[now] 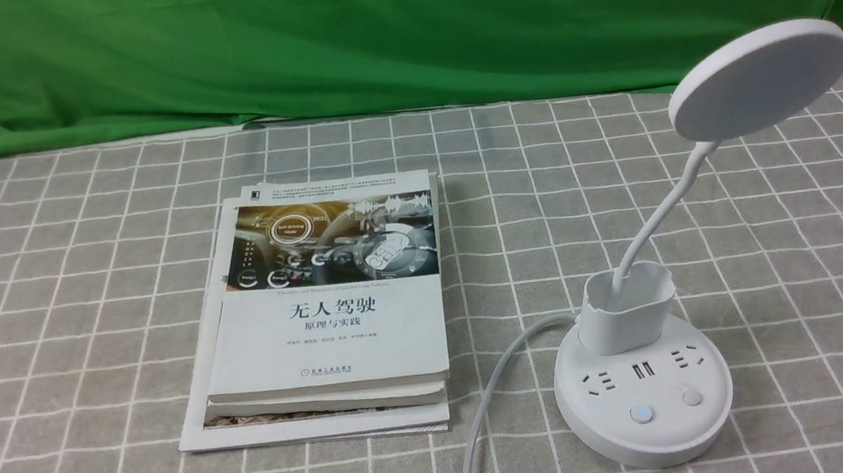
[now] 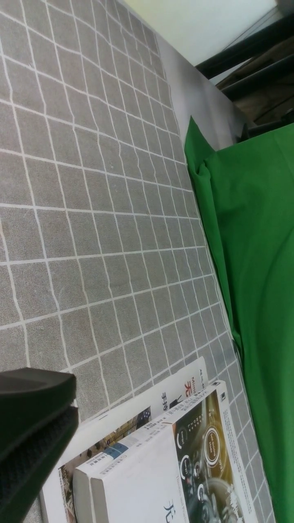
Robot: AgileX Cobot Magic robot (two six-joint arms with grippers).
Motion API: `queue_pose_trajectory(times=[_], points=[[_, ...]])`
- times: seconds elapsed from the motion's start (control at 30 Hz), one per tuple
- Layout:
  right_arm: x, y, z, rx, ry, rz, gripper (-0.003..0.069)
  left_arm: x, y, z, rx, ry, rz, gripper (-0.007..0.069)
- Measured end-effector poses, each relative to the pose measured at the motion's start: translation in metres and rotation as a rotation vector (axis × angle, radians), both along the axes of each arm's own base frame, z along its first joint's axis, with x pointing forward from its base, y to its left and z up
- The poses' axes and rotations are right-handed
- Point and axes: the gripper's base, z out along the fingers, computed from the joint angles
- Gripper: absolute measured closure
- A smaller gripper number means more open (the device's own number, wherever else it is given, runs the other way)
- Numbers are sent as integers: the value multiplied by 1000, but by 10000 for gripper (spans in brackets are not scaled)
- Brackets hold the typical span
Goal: Turn off the desk lamp on the grey coffee tablecloth by hand.
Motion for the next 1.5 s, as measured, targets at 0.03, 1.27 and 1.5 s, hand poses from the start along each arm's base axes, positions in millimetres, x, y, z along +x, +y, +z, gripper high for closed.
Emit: queue_pose_trajectory(times=[0.03, 1.27, 1.5], points=[[-11, -1, 5, -2, -66, 2, 626, 0, 0, 0, 0, 0, 0, 604], [-98, -8, -76, -193, -441, 4, 621, 0, 0, 0, 0, 0, 0, 604], [-93, -10, -135, -182, -364, -27, 619, 0, 0, 0, 0, 1, 0, 604]])
